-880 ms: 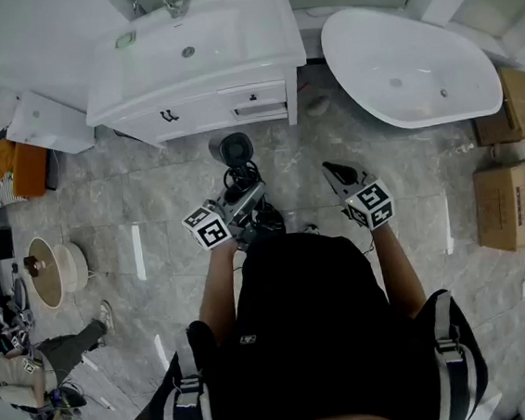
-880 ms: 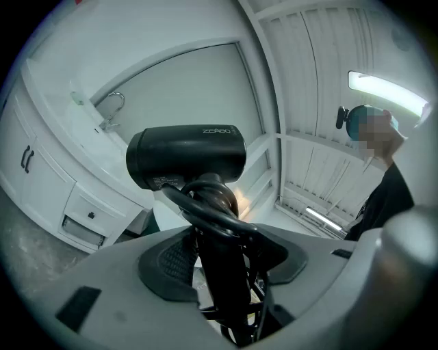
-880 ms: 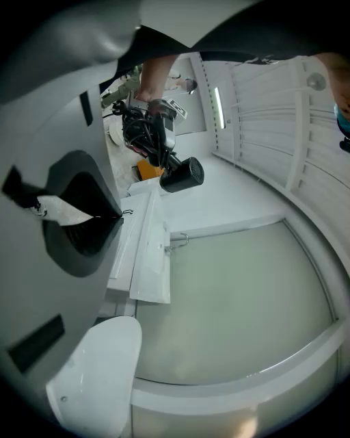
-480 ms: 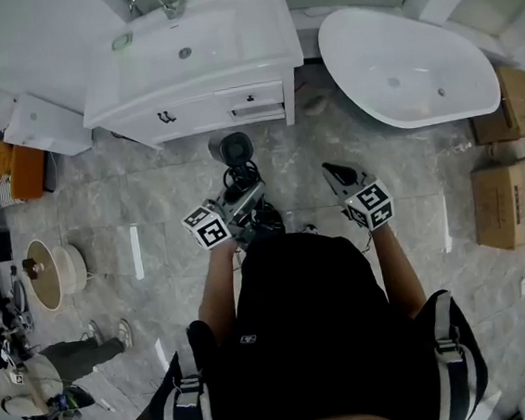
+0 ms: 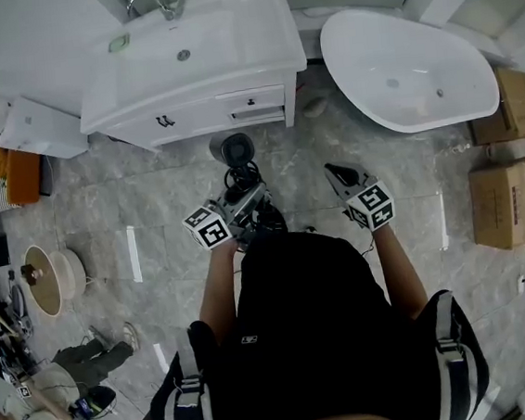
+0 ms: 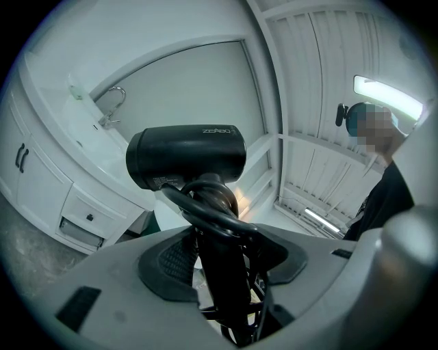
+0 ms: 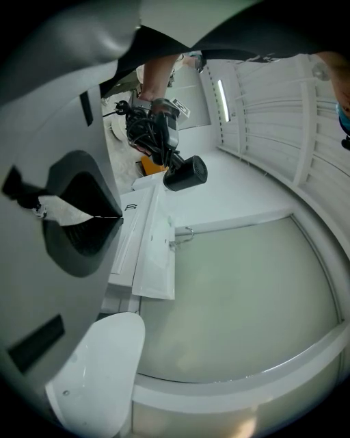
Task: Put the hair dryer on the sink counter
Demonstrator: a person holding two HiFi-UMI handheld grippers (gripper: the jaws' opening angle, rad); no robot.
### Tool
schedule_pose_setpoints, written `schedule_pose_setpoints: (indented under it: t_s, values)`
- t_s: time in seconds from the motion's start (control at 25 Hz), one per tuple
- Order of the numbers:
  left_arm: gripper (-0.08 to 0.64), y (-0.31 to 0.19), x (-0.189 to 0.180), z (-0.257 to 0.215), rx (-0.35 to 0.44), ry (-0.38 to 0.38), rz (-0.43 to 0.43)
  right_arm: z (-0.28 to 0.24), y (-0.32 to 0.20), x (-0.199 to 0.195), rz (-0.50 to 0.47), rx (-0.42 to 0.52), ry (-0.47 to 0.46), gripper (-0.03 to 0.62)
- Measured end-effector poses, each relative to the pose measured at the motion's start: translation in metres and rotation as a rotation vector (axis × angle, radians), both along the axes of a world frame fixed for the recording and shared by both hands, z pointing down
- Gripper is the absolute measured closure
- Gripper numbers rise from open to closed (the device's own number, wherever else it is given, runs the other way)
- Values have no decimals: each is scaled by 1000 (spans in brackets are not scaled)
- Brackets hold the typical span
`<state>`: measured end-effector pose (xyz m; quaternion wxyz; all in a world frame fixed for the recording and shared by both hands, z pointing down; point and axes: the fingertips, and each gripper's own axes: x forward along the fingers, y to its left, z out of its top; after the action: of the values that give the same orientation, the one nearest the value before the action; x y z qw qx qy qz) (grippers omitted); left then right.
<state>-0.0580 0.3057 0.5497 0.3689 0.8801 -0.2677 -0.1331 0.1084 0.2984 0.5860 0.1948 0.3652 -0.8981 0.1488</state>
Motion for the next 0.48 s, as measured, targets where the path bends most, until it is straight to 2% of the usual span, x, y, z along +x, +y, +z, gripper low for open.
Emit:
schedule_pose_setpoints:
  t_s: [0.48]
  values:
    - [339,-74,-31,-3,6,3,80,-6,-57,-35,59,9,27,534]
